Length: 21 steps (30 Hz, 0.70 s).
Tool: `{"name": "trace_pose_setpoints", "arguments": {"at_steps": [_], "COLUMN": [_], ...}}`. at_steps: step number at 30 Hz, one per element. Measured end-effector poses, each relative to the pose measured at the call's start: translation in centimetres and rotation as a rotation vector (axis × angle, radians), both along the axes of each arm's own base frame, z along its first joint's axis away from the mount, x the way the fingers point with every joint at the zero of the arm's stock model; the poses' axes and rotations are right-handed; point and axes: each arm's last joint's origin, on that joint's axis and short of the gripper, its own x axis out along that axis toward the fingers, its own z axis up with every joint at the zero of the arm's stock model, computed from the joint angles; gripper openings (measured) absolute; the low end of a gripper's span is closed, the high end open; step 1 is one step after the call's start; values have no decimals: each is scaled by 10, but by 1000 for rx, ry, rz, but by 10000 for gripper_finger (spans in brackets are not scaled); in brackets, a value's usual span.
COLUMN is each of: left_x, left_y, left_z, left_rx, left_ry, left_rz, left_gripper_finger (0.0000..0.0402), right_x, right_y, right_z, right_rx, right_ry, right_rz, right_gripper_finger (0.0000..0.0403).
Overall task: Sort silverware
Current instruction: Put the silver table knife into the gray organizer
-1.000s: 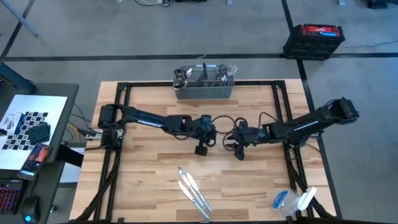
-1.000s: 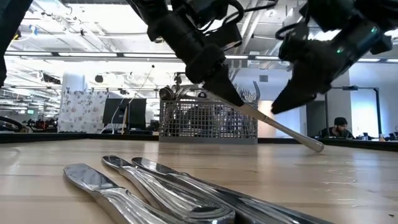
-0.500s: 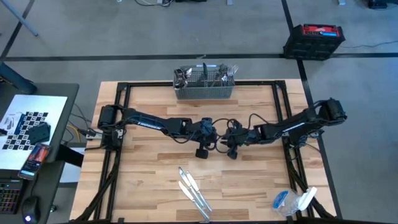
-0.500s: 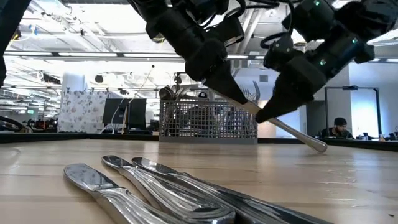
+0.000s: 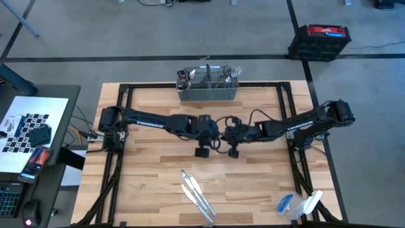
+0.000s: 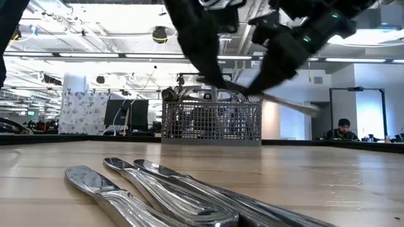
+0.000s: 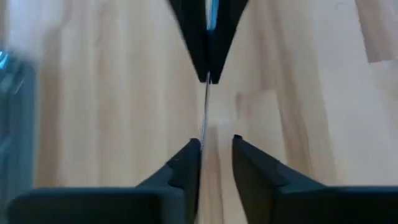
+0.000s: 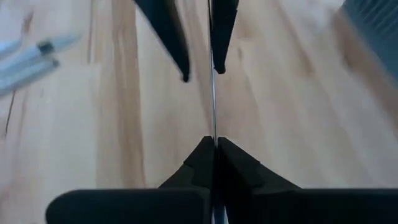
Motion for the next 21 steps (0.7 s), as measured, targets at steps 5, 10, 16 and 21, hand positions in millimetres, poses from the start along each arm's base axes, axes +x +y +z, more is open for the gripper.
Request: {"name": "trace_pose_setpoints", "arguments": {"at_steps": [5,10,16,21], "left_x": [-42,-108,-184,-228], "left_y": [14,16,18,17], "left_z": [50,112,154,147], "left_rx": [-34,5,47,4], "left_ry": [52,-111,-391,-539], "left_rz": [152,251,409,451], "left_gripper_finger": [122,124,125,125], "right_x": [11,11,-4,-9], "right_y": [-42,-108,-165,-198], "right_z": [28,68,114,123], "right_rx": [-64,-102,-111,-149], "right_ry": [-70,-214,-494,-705], "right_rz": [4,-141,-167,-239], "right_gripper_finger": [1,1,1,1]}}
